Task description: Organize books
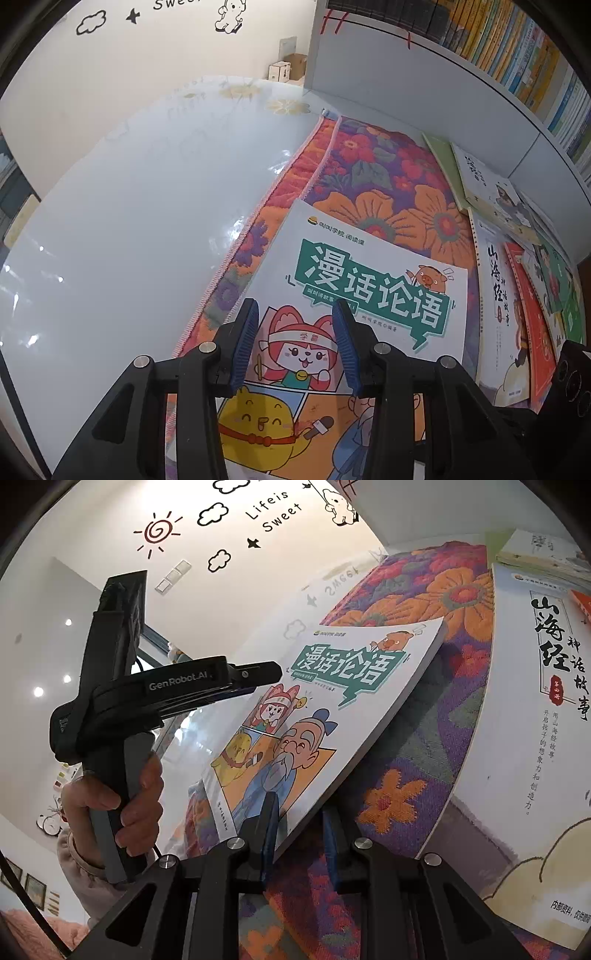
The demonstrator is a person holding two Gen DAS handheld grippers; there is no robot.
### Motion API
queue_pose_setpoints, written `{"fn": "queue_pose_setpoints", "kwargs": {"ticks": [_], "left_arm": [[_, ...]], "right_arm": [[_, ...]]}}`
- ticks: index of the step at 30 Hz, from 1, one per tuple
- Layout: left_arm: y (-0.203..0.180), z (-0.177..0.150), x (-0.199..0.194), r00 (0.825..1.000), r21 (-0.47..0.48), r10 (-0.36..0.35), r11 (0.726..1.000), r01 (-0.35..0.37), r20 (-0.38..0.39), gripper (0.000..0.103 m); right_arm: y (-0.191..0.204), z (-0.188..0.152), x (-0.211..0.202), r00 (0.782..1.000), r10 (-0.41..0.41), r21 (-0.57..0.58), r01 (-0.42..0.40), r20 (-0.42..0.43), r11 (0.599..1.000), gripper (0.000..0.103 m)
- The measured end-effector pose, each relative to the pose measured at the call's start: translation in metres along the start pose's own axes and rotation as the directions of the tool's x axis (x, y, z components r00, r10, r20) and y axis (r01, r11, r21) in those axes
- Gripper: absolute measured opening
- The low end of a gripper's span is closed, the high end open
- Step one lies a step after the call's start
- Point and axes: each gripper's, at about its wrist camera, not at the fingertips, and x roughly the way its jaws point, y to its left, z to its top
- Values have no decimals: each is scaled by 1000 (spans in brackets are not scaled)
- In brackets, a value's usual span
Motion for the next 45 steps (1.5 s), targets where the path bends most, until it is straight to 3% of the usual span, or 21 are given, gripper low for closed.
{"fn": "queue_pose_setpoints", "kwargs": {"ticks": [2,6,17,19,22,25,30,33,35,39,45], "left_arm": [[-1,-1,1,1000,-5,-23,1000,23,-5,39],[-4,-2,5,987,-31,-156,987,155,-41,39],[-14,-2,10,989,-28,-144,989,143,-30,39],[-21,-3,0,990,0,-143,990,143,-3,39],[-28,-5,-16,980,3,-199,980,199,28,39],[-40,-5,-30,975,10,-216,976,216,45,39],[-96,-6,-48,965,91,-260,962,256,27,39],[-141,-6,-59,956,166,-294,943,288,16,39],[-170,-8,-66,946,206,-325,926,317,5,39],[-242,-23,-78,915,302,-400,867,395,-49,39],[-333,-74,-66,869,402,-460,771,493,-182,39]], "right_arm": [[1,0,-3,1000,6,3,-6,1,1000,20],[-2,0,-4,1000,14,7,-14,1,1000,21],[-2,0,-4,1000,25,12,-25,-4,1000,21],[0,0,-5,1000,2,19,-1,-23,1000,21],[10,-2,-13,997,-63,13,63,-48,998,21],[23,-9,-40,996,-87,-16,87,-35,996,21],[23,-20,-122,982,-176,-55,180,70,982,21],[-1,-22,-179,960,-235,3,238,155,971,21],[-23,-27,-224,928,-293,62,286,230,956,21],[-75,-42,-302,865,-381,202,330,327,922,21],[-142,-74,-390,791,-490,349,372,367,860,22]]}}
